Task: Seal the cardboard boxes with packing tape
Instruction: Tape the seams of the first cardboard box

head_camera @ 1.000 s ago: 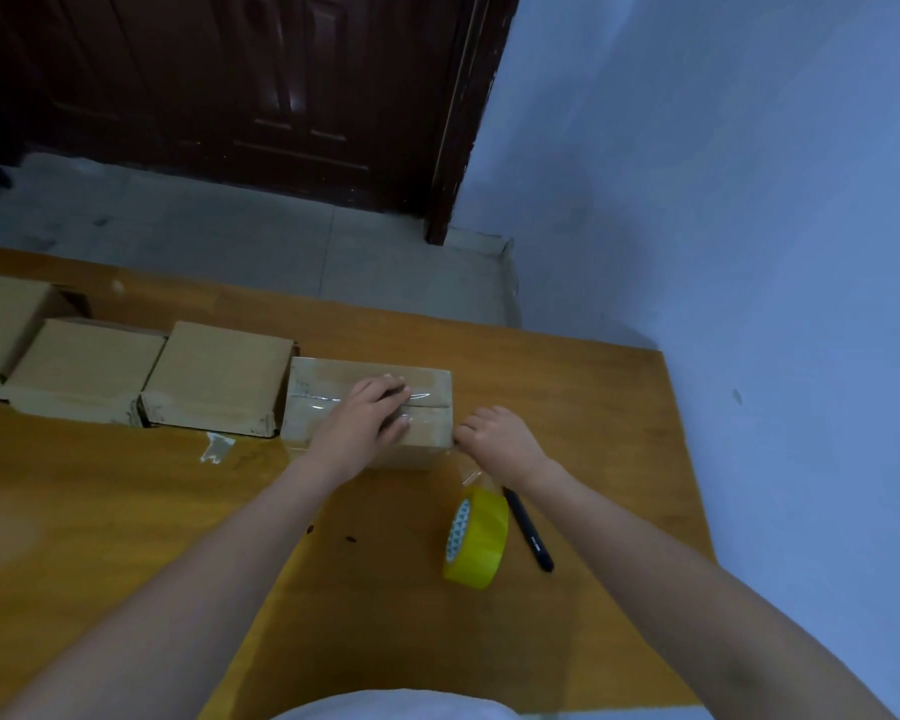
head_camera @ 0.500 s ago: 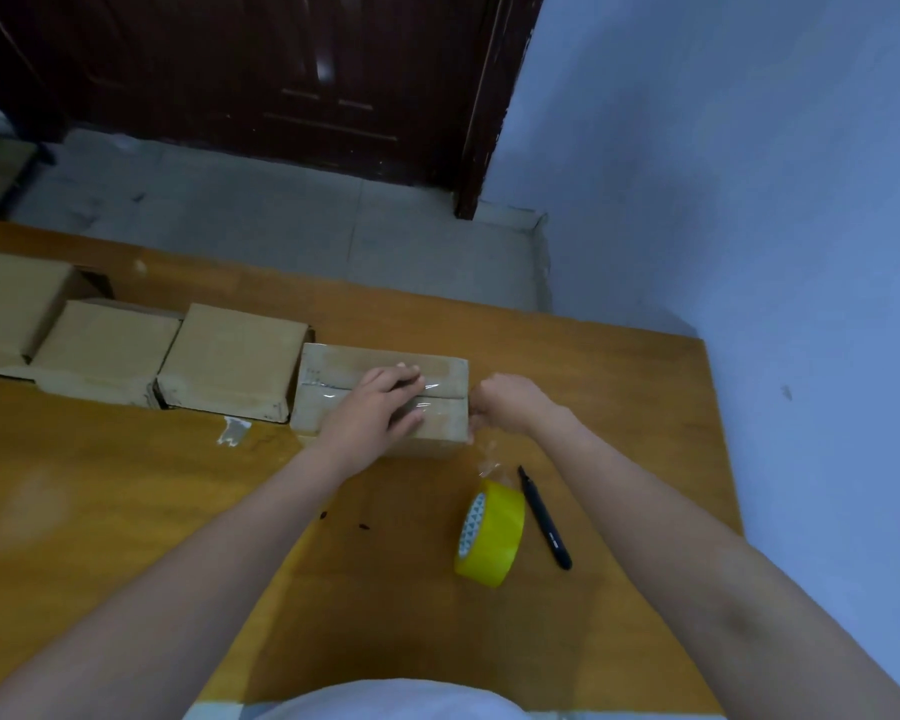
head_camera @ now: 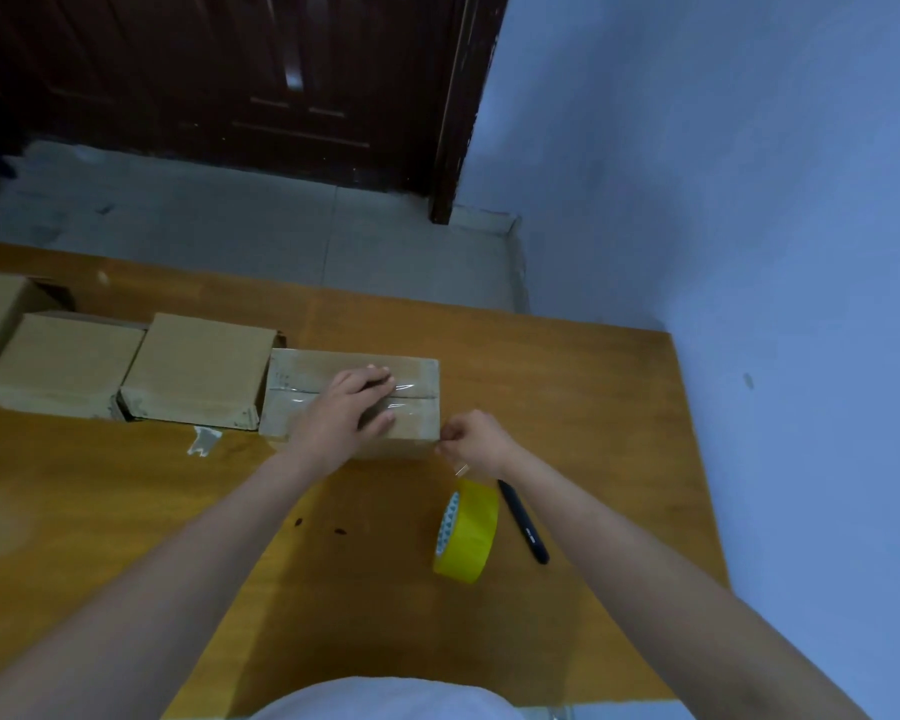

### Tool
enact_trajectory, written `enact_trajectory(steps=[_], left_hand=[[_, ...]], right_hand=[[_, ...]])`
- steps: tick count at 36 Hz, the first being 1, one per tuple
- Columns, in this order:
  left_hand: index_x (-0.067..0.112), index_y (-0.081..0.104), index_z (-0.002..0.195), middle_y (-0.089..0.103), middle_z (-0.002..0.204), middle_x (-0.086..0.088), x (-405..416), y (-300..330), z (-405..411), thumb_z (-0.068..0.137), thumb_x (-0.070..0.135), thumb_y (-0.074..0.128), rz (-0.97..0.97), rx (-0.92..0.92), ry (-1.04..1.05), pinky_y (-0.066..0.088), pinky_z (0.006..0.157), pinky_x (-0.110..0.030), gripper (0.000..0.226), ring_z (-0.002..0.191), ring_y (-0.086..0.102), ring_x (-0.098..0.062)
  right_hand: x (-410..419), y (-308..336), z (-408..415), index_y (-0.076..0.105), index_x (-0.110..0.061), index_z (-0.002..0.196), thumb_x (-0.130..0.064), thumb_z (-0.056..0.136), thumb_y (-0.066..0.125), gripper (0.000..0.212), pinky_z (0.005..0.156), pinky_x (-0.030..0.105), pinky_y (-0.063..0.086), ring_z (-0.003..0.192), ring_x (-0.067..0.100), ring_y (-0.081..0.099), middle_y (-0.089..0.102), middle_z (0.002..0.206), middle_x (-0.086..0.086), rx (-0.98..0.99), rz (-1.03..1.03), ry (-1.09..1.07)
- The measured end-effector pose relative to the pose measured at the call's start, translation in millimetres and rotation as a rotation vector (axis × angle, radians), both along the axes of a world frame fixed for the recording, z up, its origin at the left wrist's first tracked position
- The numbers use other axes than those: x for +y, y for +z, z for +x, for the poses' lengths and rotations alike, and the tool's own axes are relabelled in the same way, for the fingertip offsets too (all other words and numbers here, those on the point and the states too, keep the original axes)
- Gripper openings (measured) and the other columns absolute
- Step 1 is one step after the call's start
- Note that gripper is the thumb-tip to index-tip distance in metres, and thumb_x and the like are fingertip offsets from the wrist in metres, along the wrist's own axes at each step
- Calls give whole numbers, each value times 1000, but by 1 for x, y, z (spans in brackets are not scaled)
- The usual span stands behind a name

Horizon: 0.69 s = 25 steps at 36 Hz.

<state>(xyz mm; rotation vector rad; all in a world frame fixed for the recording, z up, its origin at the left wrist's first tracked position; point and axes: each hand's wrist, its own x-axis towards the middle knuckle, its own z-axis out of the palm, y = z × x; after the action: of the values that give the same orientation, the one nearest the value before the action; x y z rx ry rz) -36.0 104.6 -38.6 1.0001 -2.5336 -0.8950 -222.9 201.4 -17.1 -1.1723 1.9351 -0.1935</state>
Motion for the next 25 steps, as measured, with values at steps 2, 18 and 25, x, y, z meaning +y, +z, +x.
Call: enact_trajectory(steps=[2, 18, 25], left_hand=[[16, 51, 138, 43, 145, 7, 0, 1, 0, 95, 31, 57, 10, -9, 1, 29, 107, -31, 46, 135, 29, -12], [15, 50, 138, 42, 147, 4, 2, 17, 0, 95, 29, 56, 57, -54, -11, 28, 113, -33, 45, 138, 29, -13], [11, 63, 123, 57, 130, -4, 0, 54, 31, 95, 13, 55, 2, 124, 358, 38, 93, -30, 29, 120, 51, -23]], right_hand=[[-2, 2, 0, 69, -11, 90, -12, 85, 64, 7, 79, 31, 48, 94, 25, 64, 71, 97, 12, 12, -3, 7], [-6, 5, 8, 68, -18, 100, -26, 85, 63, 18, 78, 40, 53, 94, 26, 63, 69, 103, 6, 305, 20, 235], [-3, 23, -21, 70, -13, 106, -19, 93, 52, 23, 88, 40, 51, 102, 25, 61, 68, 108, 8, 255, -21, -2]])
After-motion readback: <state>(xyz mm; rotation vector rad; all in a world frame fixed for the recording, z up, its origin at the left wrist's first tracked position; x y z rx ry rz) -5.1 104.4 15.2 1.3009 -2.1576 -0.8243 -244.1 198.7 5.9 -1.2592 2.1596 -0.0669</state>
